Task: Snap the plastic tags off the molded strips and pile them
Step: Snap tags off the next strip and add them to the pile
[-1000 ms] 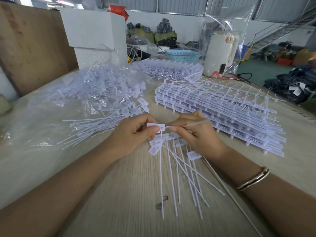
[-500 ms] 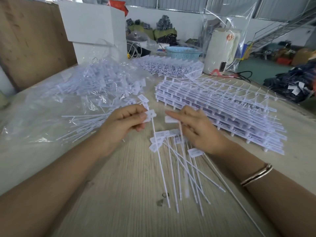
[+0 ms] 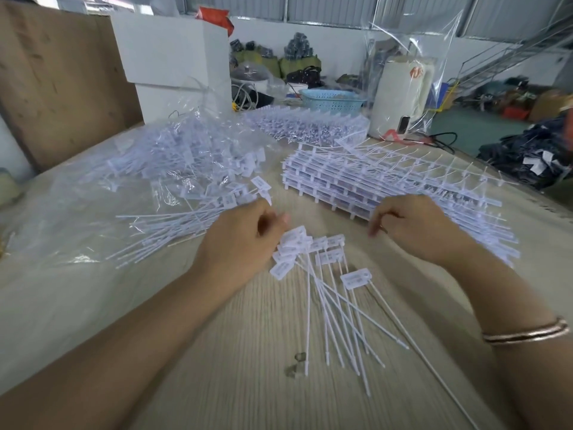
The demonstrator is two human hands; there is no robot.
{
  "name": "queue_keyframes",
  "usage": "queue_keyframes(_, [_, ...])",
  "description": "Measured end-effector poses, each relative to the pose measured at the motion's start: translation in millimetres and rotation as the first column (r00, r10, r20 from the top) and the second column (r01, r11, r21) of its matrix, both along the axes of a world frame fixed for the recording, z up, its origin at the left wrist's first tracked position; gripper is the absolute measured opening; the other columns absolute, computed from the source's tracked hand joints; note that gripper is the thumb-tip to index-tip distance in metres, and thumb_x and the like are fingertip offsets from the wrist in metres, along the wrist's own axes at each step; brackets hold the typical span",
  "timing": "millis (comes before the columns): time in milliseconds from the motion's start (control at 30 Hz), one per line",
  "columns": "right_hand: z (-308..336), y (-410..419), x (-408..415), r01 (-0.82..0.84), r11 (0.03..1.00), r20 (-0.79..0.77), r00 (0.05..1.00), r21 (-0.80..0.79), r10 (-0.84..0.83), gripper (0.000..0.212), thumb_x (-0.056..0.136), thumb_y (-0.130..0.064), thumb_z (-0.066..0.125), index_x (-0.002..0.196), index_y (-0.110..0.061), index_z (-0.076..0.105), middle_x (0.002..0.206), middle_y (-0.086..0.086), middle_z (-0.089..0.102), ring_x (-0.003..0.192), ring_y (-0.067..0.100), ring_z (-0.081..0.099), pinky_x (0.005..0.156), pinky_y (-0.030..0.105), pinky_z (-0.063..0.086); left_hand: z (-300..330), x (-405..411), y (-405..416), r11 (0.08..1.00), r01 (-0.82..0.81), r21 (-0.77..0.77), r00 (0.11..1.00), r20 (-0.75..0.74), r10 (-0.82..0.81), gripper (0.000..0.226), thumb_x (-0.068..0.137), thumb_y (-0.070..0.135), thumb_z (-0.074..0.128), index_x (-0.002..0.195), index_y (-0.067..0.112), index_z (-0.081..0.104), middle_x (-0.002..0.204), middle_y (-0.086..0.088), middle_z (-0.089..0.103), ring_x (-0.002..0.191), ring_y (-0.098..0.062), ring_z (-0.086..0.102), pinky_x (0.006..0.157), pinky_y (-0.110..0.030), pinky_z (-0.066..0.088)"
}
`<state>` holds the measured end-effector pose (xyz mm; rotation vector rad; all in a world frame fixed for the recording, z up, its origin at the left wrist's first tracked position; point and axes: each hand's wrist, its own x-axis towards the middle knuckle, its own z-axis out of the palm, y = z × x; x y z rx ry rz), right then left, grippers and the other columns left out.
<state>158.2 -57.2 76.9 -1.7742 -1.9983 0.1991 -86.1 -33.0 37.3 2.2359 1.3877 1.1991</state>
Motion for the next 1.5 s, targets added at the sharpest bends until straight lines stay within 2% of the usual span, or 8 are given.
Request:
queue_keyframes(167, [9.6,-17.6,6.9,-0.060,0.745,0.127,0.973,-0.664,0.191,0.033,0.075,-0.047,0.065,0.051,-0.024,0.063,0.047,-0.009,0.048,0.047,0.008,0.043,0.053,0.016,0.036,4.8,6.6,-25.1,0.978,-0.073,-0.197,0.871,-0.491,-0.034,0.091,0.066,0.083,0.000,0.058,0.012,0.057,0.051,-0.001,0.057,0.047,-0.015,0.057,0.060,-0.026,0.049])
queue_keyframes(367, [-1.2,-15.6,-2.9,-0.143,0.818,0.168,0.945,-0.557,0.280,0.041,0.085,-0.036,0.063,0.053,-0.015,0.047,0.042,-0.009,0.026,0.042,0.009,0.024,0.048,0.025,0.021,-2.0,18.9,-25.5,0.990,-0.094,-0.104,0.795,-0.607,0.012,0.080,0.065,0.088,0.018,0.052,0.016,0.051,0.046,0.007,0.045,0.044,-0.010,0.050,0.054,-0.025,0.047])
queue_keyframes(533, [9.6,-14.8,2.9,-0.188,0.924,-0.242,0.964,-0.333,0.109,0.032,0.083,-0.042,0.062,0.059,-0.022,0.067,0.048,-0.007,0.035,0.043,0.007,0.031,0.053,0.021,0.029,-6.3,15.0,-22.4,0.994,-0.058,-0.094,0.834,-0.552,-0.003,0.076,0.069,0.082,0.023,0.057,0.015,0.055,0.048,0.006,0.050,0.045,-0.010,0.052,0.055,-0.027,0.050])
queue_keyframes(767, [-26.8,1.7,-41.1,0.072,0.994,-0.098,0.992,-0.080,-0.080,0.047,0.089,-0.057,0.043,0.070,-0.018,0.062,0.064,0.000,0.061,0.056,0.015,0.054,0.054,0.028,0.039,-4.1,12.2,-21.6,0.992,0.006,-0.129,0.896,-0.441,-0.062,0.081,0.068,0.081,0.001,0.062,0.019,0.053,0.055,0.006,0.053,0.052,-0.009,0.053,0.061,-0.029,0.050])
queue_keyframes(833, [-13.5,0.5,-28.0,0.157,0.988,-0.239,0.960,0.013,-0.149,0.052,0.090,-0.058,0.041,0.064,-0.019,0.064,0.063,0.003,0.062,0.058,0.022,0.056,0.057,0.027,0.040,-3.4,10.3,-21.4,0.990,0.009,-0.138,0.902,-0.426,-0.067,0.084,0.070,0.079,0.001,0.065,0.016,0.056,0.057,0.004,0.055,0.054,-0.008,0.051,0.065,-0.032,0.051])
queue_keyframes(1067, [-9.1,-8.6,-20.9,0.067,0.883,0.086,0.996,-0.465,-0.030,0.041,0.093,-0.026,0.047,0.058,-0.013,0.065,0.046,-0.009,0.056,0.044,0.002,0.050,0.059,0.020,0.039,-6.4,12.4,-22.0,0.989,-0.011,-0.145,0.890,-0.452,-0.056,0.084,0.068,0.081,0.001,0.062,0.016,0.054,0.060,0.001,0.059,0.056,-0.014,0.058,0.060,-0.029,0.049])
queue_keyframes(1300, [-21.7,-15.1,-62.7,-0.283,0.883,-0.227,0.951,-0.374,0.209,0.032,0.095,-0.008,0.036,0.086,-0.002,0.066,0.070,-0.007,0.056,0.061,-0.001,0.045,0.060,0.016,0.035,-4.2,14.3,-24.5,0.988,-0.007,-0.155,0.818,-0.569,-0.083,0.084,0.060,0.091,0.011,0.075,0.024,0.057,0.066,0.008,0.059,0.060,-0.010,0.058,0.056,-0.026,0.046])
queue_keyframes(1500, [-20.7,-12.6,-50.2,-0.353,0.894,-0.474,0.859,-0.274,0.194,0.041,0.089,0.004,0.035,0.100,-0.008,0.072,0.049,-0.013,0.041,0.050,0.004,0.036,0.054,0.014,0.032,-1.7,7.7,-17.8,0.991,-0.017,-0.133,0.739,-0.669,-0.078,0.021,0.091,0.040,0.043,0.095,0.021,0.051,0.081,0.006,0.050,0.078,-0.018,0.052,0.063,-0.030,0.038])
